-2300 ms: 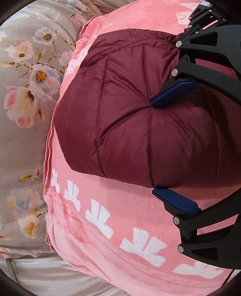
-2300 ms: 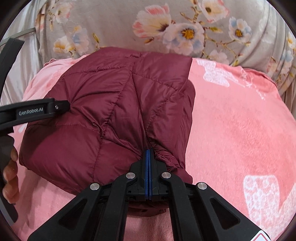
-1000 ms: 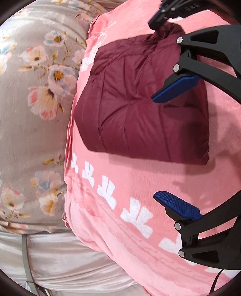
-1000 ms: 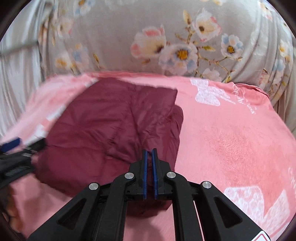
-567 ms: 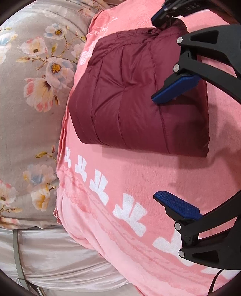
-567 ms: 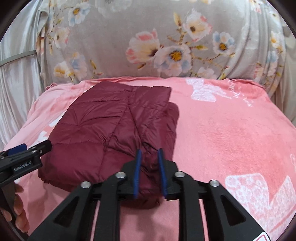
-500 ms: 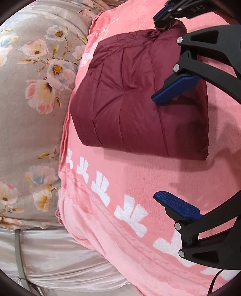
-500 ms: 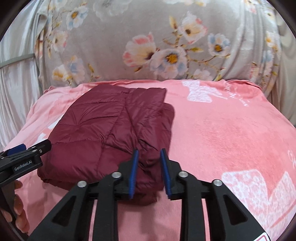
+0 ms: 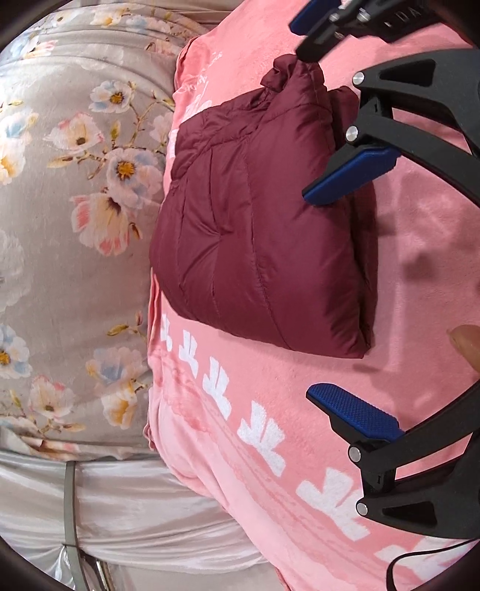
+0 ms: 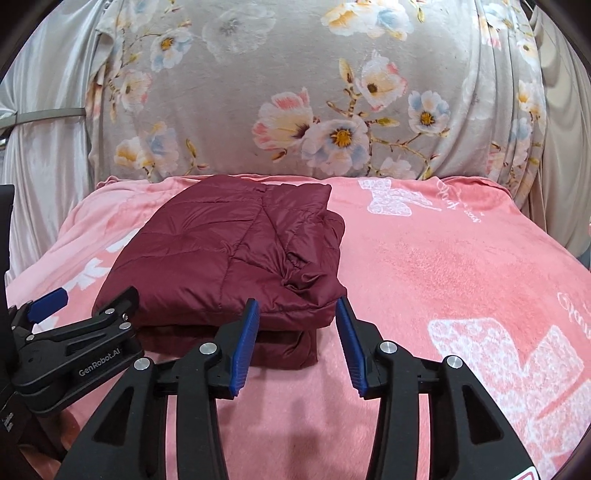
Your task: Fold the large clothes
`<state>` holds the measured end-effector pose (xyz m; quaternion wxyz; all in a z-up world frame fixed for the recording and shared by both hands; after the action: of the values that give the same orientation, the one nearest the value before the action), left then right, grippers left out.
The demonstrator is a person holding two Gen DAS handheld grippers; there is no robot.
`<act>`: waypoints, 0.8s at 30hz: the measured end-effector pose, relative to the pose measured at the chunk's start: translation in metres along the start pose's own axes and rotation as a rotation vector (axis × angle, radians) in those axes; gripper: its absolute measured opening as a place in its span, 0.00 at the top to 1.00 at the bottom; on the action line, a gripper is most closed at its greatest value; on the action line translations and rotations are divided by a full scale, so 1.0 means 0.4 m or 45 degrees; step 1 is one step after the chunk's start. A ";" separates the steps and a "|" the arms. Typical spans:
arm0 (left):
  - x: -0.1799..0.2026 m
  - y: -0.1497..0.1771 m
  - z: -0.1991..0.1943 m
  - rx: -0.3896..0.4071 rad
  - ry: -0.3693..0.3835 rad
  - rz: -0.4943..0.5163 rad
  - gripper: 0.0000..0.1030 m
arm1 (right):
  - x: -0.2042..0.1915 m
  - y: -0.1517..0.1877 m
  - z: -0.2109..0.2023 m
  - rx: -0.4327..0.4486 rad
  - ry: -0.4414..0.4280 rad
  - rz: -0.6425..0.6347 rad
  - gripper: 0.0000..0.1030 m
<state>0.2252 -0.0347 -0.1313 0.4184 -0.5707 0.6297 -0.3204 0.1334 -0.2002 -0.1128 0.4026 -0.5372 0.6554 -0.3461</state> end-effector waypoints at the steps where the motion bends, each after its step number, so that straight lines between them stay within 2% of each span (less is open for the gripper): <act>1: -0.002 0.002 -0.004 -0.002 -0.004 -0.013 0.06 | -0.004 0.000 -0.001 0.002 0.006 -0.010 0.55; 4: -0.009 0.017 -0.005 -0.036 -0.010 -0.054 0.06 | -0.012 0.008 0.004 -0.014 0.018 -0.027 0.54; 7: -0.016 0.018 -0.011 -0.022 -0.036 -0.067 0.06 | -0.017 0.014 0.008 -0.027 0.029 -0.037 0.54; 16: 0.015 0.017 -0.035 0.045 -0.076 0.025 0.06 | -0.017 0.022 0.016 -0.046 0.032 -0.021 0.54; 24: 0.018 0.023 -0.029 0.024 -0.081 0.031 0.06 | -0.017 0.027 0.020 -0.061 0.033 -0.031 0.54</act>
<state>0.2109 -0.0412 -0.1354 0.4474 -0.5688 0.6200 -0.3030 0.1366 -0.1916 -0.1247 0.3767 -0.5501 0.6622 -0.3421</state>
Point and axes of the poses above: each gripper's, at about its wrist camera, not at the fingertips, and z roughly the way its jaws point, x to its right, y to its underside, the point moved 10 cm from there along z, roughly the way its jaws point, and after that the axes turned 15 degrees about -y, right-handed, at the moved point
